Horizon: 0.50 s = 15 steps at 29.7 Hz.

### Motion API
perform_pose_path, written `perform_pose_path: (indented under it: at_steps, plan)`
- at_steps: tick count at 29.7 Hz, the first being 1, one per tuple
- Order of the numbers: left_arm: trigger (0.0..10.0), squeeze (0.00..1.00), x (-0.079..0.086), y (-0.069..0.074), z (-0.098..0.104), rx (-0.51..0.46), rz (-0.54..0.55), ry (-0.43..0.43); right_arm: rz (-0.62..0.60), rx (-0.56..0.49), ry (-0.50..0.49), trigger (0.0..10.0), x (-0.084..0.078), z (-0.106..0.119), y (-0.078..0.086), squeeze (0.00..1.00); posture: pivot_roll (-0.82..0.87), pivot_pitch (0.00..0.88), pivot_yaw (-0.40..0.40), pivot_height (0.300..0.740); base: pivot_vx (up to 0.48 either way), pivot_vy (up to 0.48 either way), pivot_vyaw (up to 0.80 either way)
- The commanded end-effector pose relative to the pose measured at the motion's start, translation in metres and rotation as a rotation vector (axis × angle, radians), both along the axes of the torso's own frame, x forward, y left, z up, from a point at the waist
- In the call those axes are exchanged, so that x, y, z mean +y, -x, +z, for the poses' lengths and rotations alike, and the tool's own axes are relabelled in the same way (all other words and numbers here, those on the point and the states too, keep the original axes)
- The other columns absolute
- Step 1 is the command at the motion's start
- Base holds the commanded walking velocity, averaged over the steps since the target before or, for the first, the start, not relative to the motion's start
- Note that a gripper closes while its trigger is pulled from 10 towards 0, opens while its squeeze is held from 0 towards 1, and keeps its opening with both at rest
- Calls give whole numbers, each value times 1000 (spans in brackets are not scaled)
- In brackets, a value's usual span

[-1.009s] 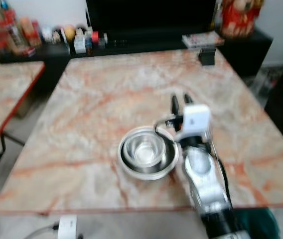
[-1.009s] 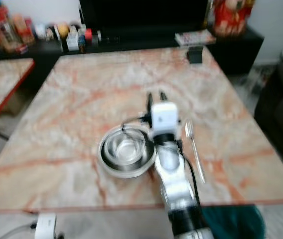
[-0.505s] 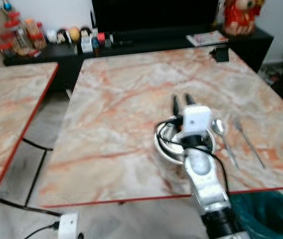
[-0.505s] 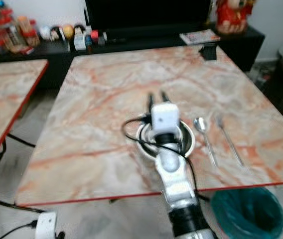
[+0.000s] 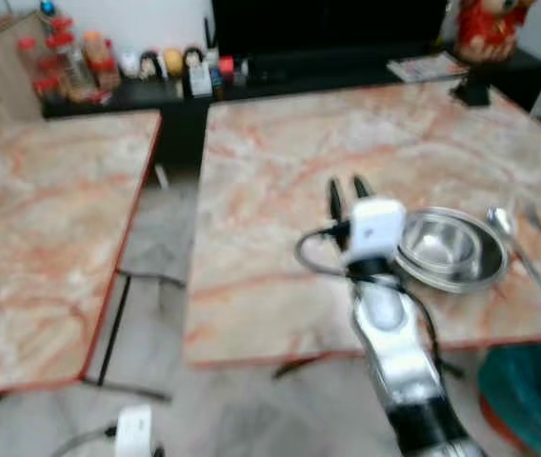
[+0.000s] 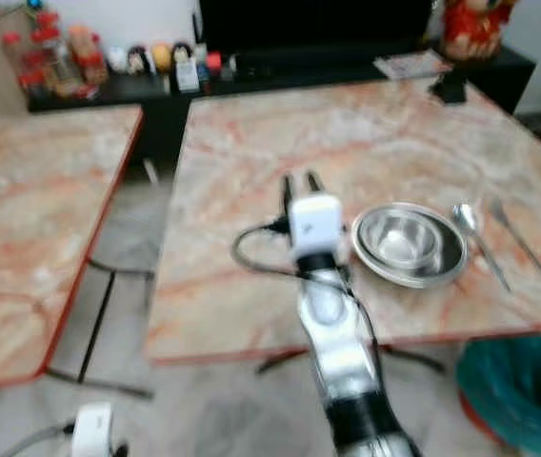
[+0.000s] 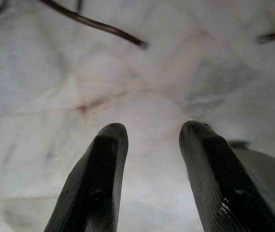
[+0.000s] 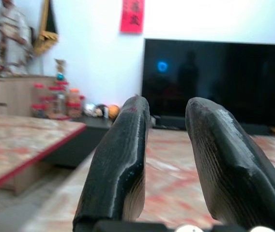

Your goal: Setting the table

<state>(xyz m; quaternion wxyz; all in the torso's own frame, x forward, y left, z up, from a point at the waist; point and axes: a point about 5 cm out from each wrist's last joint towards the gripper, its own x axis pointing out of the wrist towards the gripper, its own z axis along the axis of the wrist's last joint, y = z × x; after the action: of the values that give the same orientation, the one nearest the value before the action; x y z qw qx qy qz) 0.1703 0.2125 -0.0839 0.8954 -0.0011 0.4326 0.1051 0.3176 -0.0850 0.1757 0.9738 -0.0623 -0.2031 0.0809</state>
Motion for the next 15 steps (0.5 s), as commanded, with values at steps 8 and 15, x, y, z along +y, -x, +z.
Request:
perform_pose_path:
  at_steps: [8, 15]
  plan:
    - [10000, 0, -5, 4, -3, 13, 17, 18, -1, -9, 17, 10000, -5, 1, 0, 0, 12, 41, 75, 740, 0, 467, 0]
    - [10000, 0, -5, 3, -3, 11, 19, 18, 5, -9, 19, 10000, -5, 1, 0, 0, 13, 40, 72, 740, 0, 469, 0]
